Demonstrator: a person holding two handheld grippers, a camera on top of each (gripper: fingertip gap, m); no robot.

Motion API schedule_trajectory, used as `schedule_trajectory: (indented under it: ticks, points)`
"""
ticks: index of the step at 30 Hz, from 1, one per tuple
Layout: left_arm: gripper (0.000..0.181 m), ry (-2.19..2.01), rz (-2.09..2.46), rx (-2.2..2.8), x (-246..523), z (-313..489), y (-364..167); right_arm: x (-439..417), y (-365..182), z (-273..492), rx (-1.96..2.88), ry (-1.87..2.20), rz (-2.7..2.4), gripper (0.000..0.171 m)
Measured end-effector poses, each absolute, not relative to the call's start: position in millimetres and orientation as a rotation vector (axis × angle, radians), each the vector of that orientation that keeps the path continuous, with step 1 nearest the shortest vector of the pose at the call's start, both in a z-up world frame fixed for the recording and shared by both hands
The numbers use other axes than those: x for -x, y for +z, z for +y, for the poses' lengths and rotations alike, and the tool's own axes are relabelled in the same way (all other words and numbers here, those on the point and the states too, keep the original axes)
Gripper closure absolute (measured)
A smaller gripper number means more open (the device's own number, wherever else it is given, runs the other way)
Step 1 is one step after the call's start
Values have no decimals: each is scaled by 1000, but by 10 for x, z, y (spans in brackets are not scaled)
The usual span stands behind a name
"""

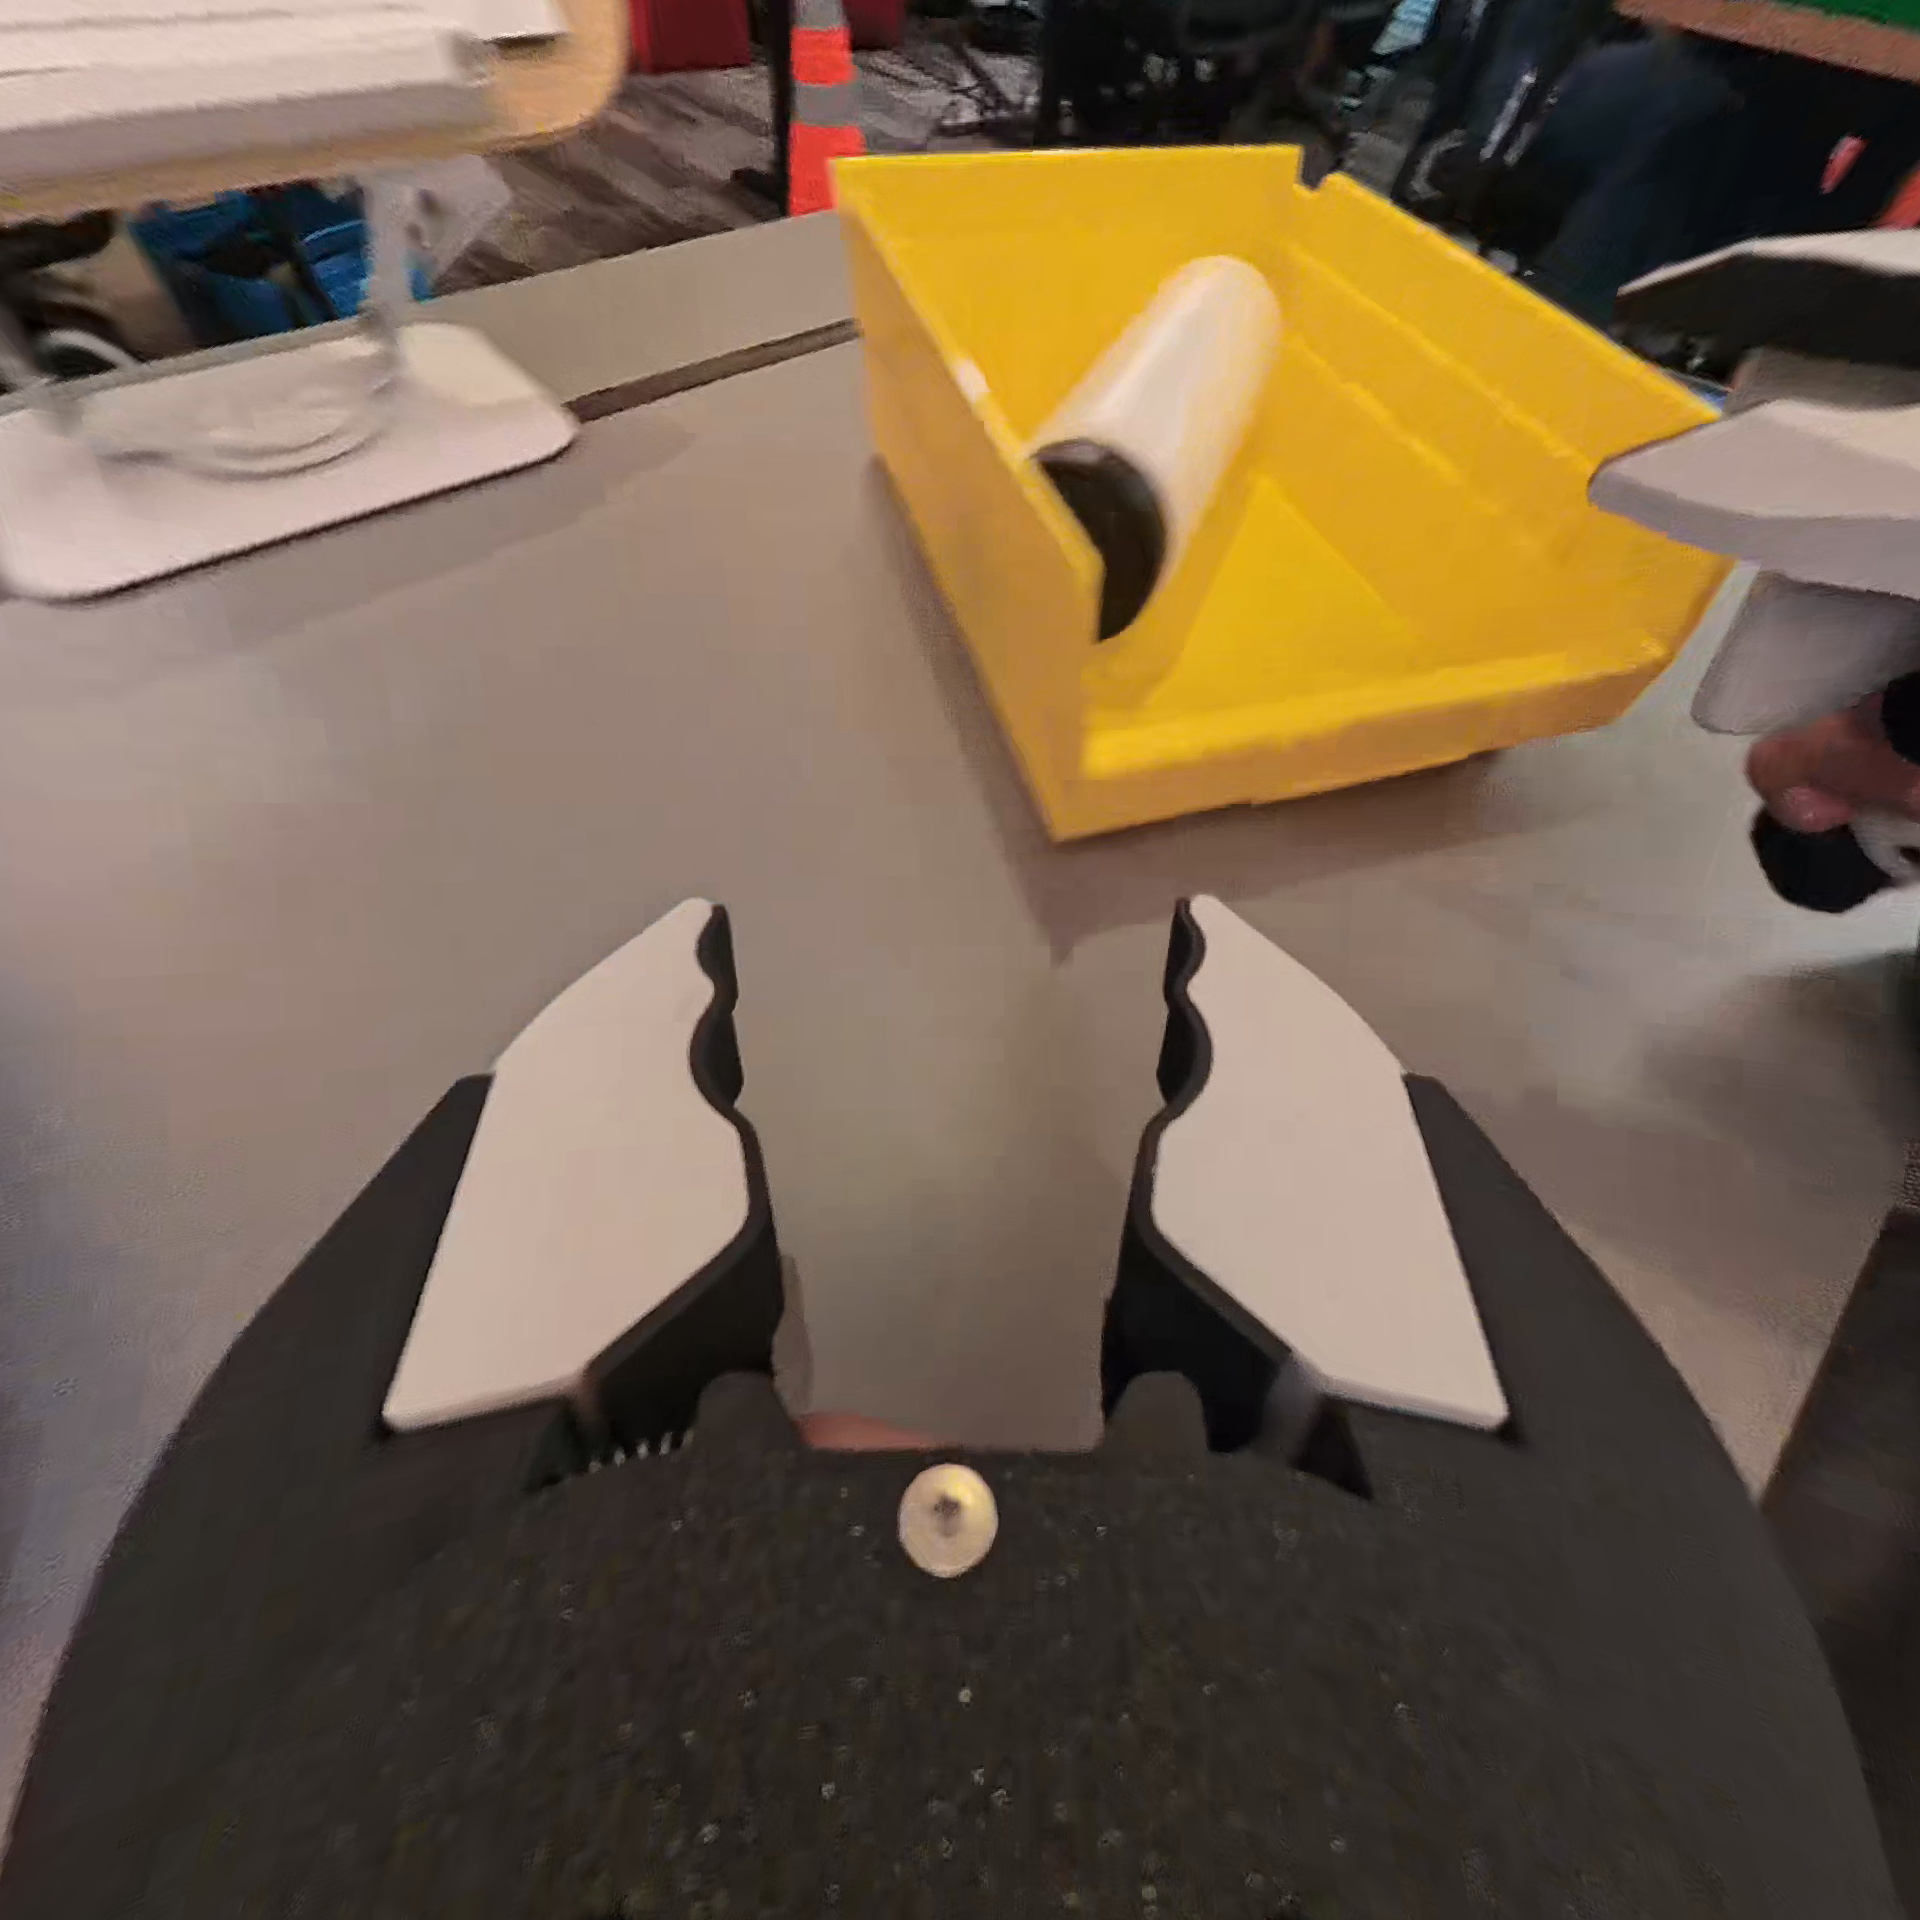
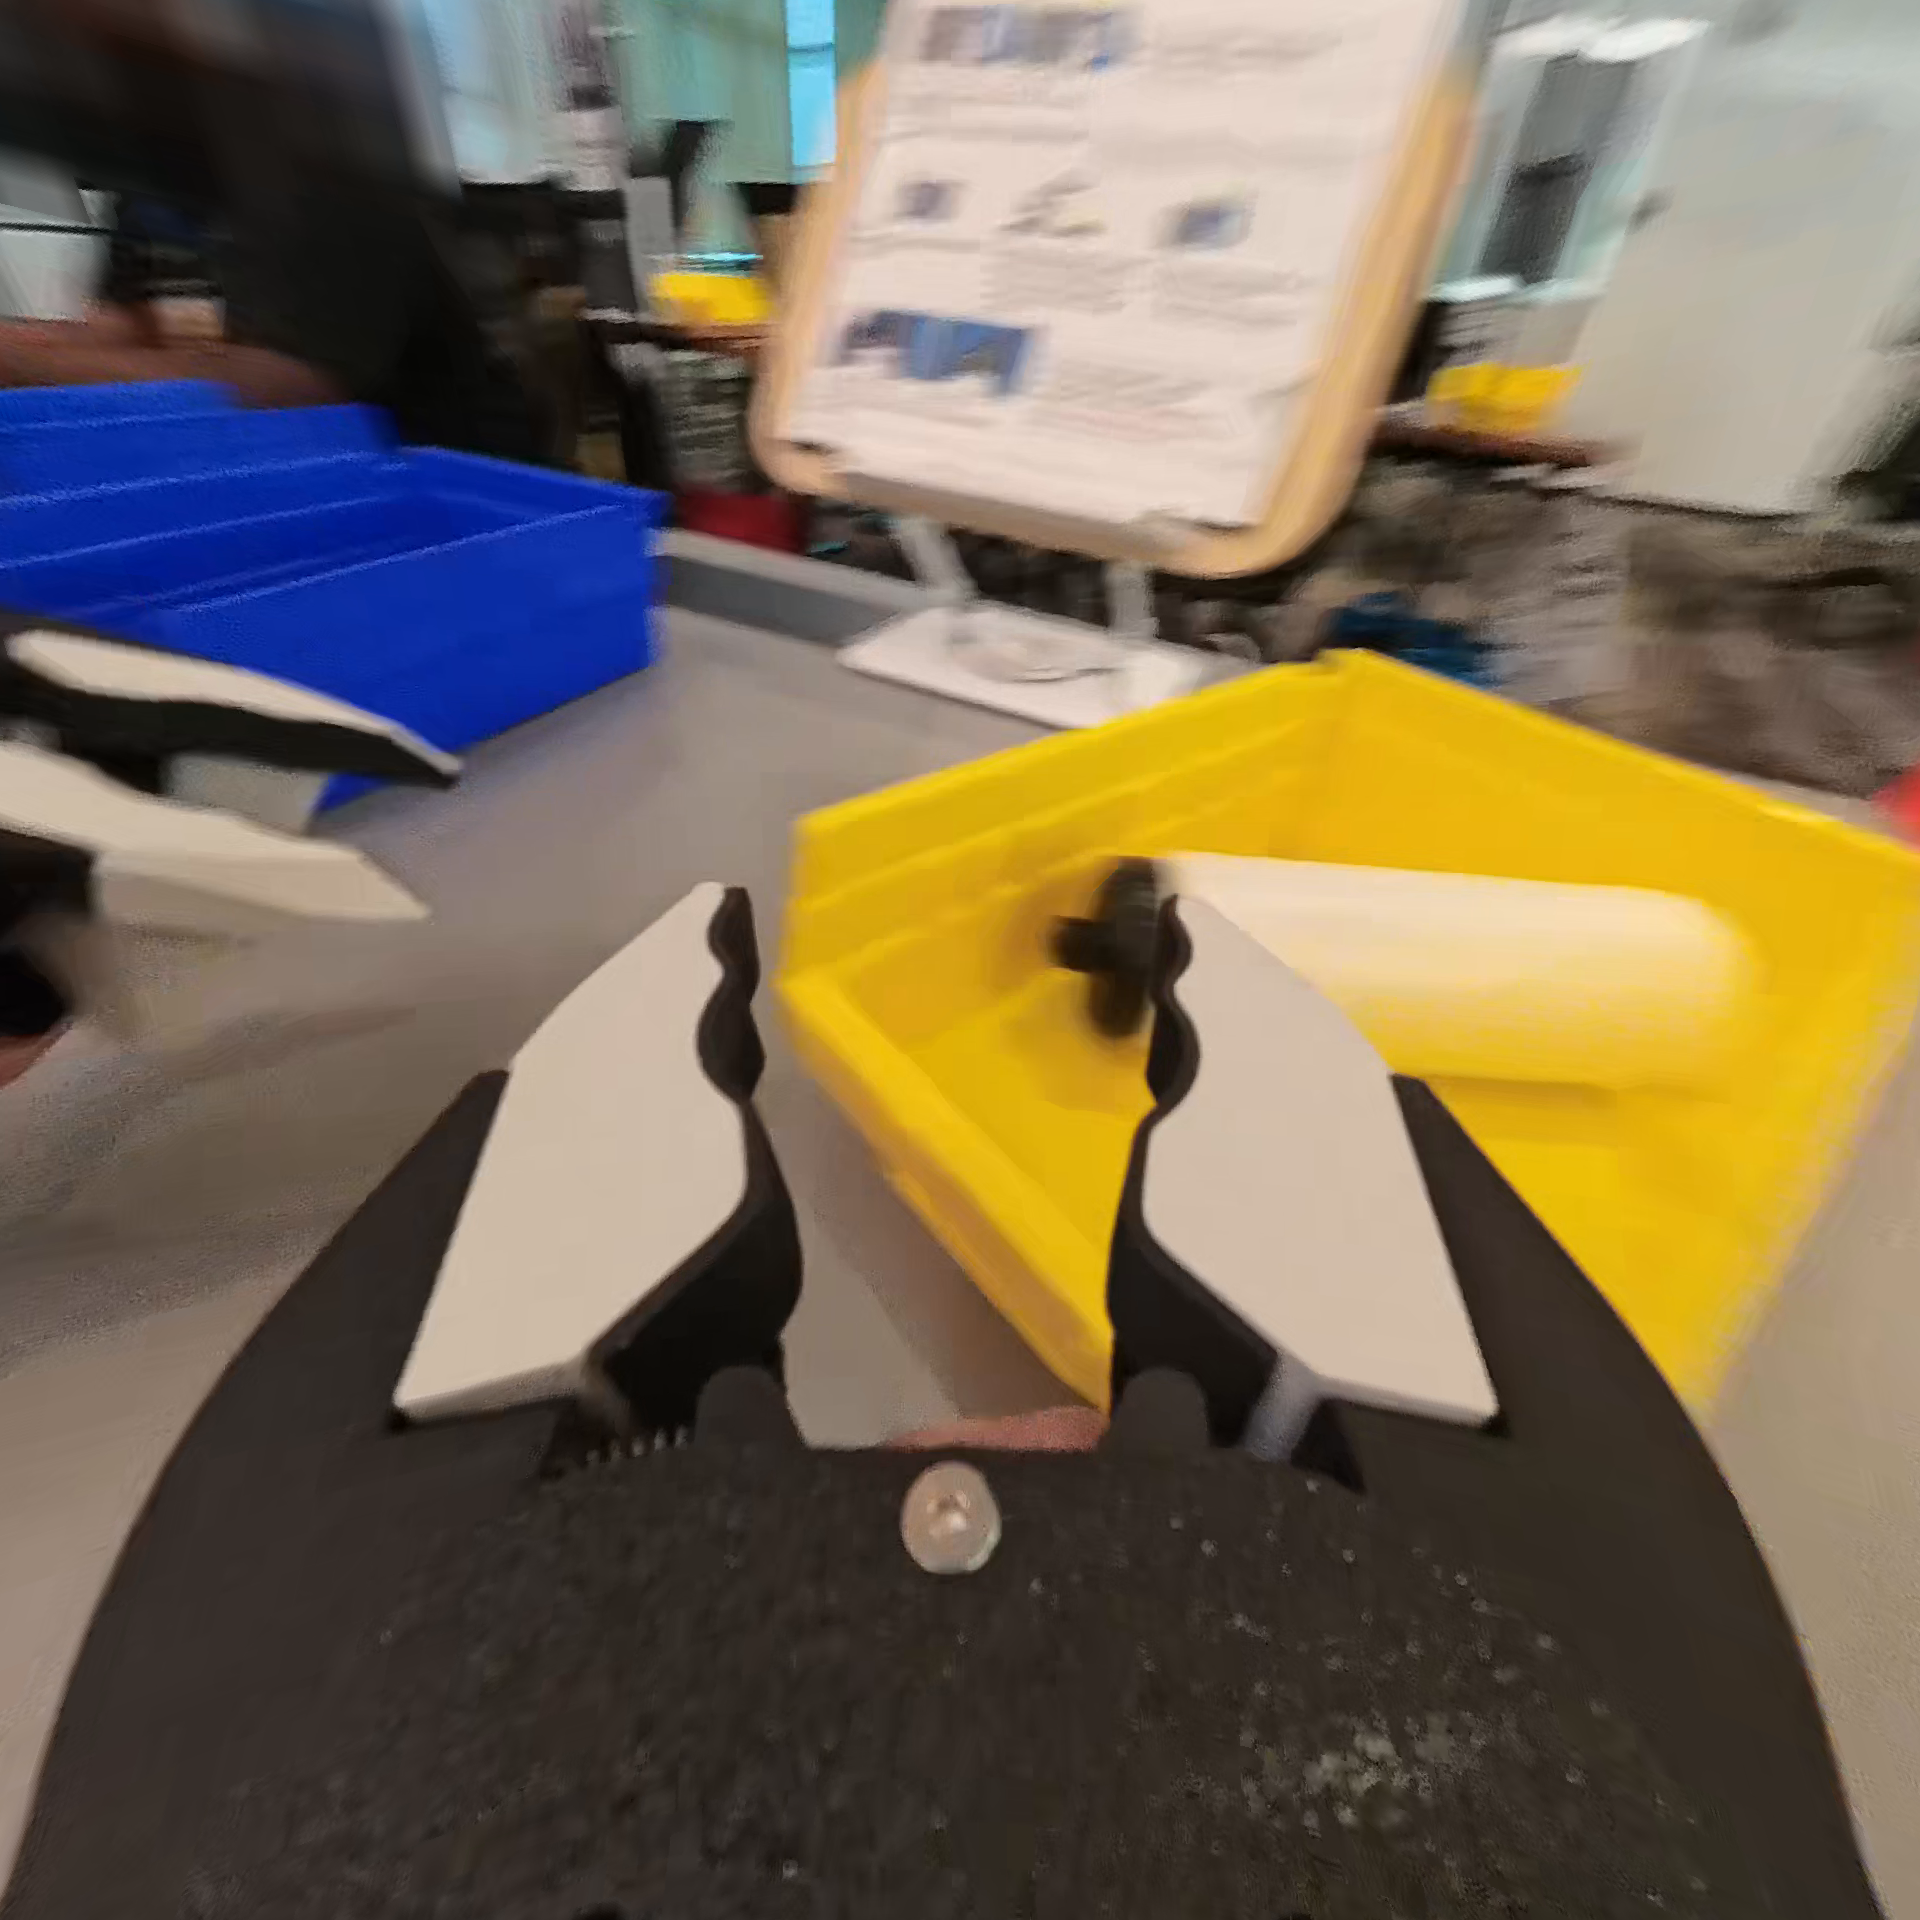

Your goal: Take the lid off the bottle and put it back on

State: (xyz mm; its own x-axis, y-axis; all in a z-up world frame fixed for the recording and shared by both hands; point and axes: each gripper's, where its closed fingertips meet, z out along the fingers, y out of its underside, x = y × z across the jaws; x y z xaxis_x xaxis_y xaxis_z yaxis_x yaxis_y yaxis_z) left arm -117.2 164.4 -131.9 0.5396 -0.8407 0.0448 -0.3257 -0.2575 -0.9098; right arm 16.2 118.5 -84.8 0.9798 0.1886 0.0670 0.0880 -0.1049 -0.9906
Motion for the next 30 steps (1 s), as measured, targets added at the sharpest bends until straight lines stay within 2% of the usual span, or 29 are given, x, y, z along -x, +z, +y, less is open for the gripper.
schedule_trajectory:
  ticks: [2, 5, 6, 8, 9, 10, 12, 14, 19, 24, 30]
  points:
    - [102, -689, 991, 1824, 721, 1679, -1348, -665, -816, 1029, 1687, -138, -14, 106]
    - [105, -661, 964, 1879, 253, 1871, -1443, -1066, -1037, 885, 1784, -176, 204, 105]
    - [113, -668, 953, 1892, 139, 1931, -1473, -1106, -1159, 891, 1825, -147, 240, 104]
    - [149, -657, 914, 1970, 20, 2042, -1591, -1198, -1379, 942, 1890, -145, 309, 107]
    - [166, -619, 863, 2013, 37, 2117, -1630, -1252, -1484, 973, 1929, -170, 340, 115]
    - [176, -618, 830, 2018, 47, 2152, -1616, -1304, -1581, 999, 1973, -200, 369, 131]
    - [177, -563, 811, 2019, 98, 2176, -1617, -1278, -1648, 1061, 2017, -144, 395, 132]
    - [177, -536, 804, 2015, 207, 2155, -1599, -1357, -1606, 1038, 2029, -180, 487, 162]
    - [176, -415, 749, 1950, 780, 2175, -1413, -1002, -1392, 1271, 1984, -214, 376, 167]
    - [176, -296, 585, 1991, 1691, 2403, -1229, -207, -1257, 1749, 1976, -95, 256, 168]
    - [176, -210, 482, 2059, 2385, 2685, -1479, 475, -1452, 2252, 2011, -30, 193, 168]
